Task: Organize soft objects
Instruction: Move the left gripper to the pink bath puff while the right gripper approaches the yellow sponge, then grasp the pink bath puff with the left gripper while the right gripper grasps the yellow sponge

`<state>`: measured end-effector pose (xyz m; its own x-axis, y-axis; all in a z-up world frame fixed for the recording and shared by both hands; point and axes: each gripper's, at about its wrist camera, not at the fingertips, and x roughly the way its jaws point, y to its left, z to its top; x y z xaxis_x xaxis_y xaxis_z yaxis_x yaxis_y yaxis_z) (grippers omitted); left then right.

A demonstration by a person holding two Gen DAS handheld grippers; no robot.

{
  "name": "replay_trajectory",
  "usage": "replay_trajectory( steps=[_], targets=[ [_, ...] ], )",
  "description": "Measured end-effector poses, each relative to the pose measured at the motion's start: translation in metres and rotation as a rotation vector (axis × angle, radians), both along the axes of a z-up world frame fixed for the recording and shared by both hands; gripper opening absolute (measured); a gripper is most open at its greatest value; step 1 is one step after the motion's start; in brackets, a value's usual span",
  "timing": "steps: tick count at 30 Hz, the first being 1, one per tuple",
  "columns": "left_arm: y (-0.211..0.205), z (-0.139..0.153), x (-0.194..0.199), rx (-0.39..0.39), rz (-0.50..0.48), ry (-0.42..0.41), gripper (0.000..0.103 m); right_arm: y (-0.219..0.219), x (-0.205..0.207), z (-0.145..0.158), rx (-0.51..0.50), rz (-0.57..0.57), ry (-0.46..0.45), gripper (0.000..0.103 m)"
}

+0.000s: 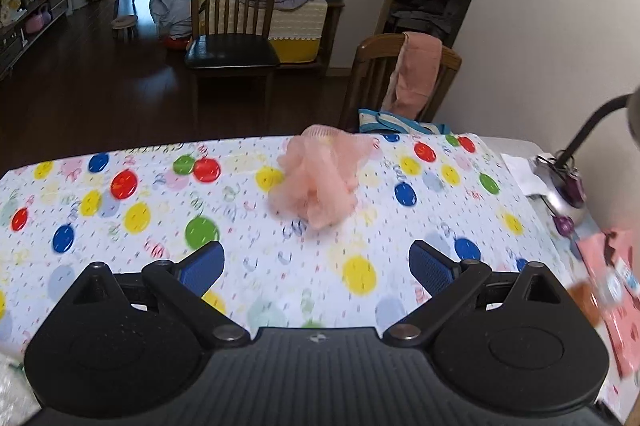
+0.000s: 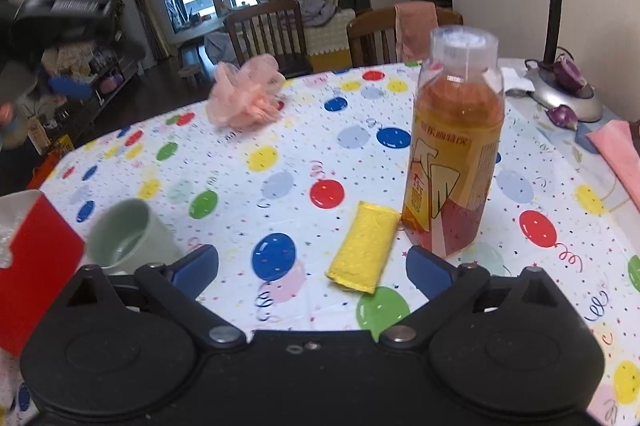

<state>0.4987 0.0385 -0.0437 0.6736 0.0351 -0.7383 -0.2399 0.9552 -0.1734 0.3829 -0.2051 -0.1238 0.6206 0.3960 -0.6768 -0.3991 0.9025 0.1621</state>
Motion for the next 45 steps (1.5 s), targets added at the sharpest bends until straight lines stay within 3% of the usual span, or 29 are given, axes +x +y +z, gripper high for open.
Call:
replay_trajectory(
  steps=[9,14,21,30,39,41,43,45],
  targets=[
    [-0.017,-0.03,0.087,0.072,-0.032,0.048,0.099,0.007,0.035,-0.031,-0.059,-0.045,0.045,0.094],
    [-0.03,-0.05,0.132,0.072,-0.058,0.106,0.099,0.009,0.046,-0.043,-0.059,-0.057,0.066,0.089],
    [-0.036,-0.084,0.18,0.124,-0.019,0.185,0.099,0.01,0.056,-0.055,-0.058,-0.083,0.083,0.086],
    [-0.03,-0.118,0.212,0.139,0.005,0.26,0.099,0.015,0.061,-0.06,-0.056,-0.091,0.08,0.082],
    [-0.027,-0.141,0.225,0.171,0.019,0.31,0.098,0.024,0.061,-0.067,-0.101,-0.099,0.075,0.071],
    [-0.027,-0.144,0.226,0.183,0.021,0.315,0.095,0.025,0.061,-0.069,-0.116,-0.102,0.071,0.068],
    [-0.026,-0.145,0.226,0.183,0.024,0.318,0.083,0.026,0.061,-0.07,-0.127,-0.108,0.066,0.066],
    [-0.025,-0.147,0.226,0.186,0.03,0.329,0.078,0.027,0.061,-0.07,-0.14,-0.112,0.056,0.063]
  ],
)
